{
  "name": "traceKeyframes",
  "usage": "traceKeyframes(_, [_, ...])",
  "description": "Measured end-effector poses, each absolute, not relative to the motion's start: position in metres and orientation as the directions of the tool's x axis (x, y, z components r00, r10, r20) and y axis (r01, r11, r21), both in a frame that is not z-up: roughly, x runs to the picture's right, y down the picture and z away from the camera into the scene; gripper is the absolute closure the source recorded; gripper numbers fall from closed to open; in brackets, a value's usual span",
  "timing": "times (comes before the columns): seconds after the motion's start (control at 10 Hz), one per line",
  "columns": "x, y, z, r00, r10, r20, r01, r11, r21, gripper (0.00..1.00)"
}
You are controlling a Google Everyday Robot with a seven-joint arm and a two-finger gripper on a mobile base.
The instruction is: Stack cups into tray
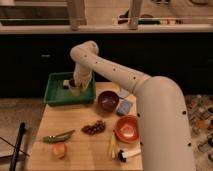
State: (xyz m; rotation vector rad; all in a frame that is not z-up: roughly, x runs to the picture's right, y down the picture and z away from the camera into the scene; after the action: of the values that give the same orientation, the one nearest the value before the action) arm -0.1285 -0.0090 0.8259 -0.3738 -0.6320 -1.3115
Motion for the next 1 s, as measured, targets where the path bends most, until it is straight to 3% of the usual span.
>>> traceKeyframes(1.0, [-0.134,-0.018,0.885,0.061,-0.774,0.631,0.976,0.179,0.125,1.0])
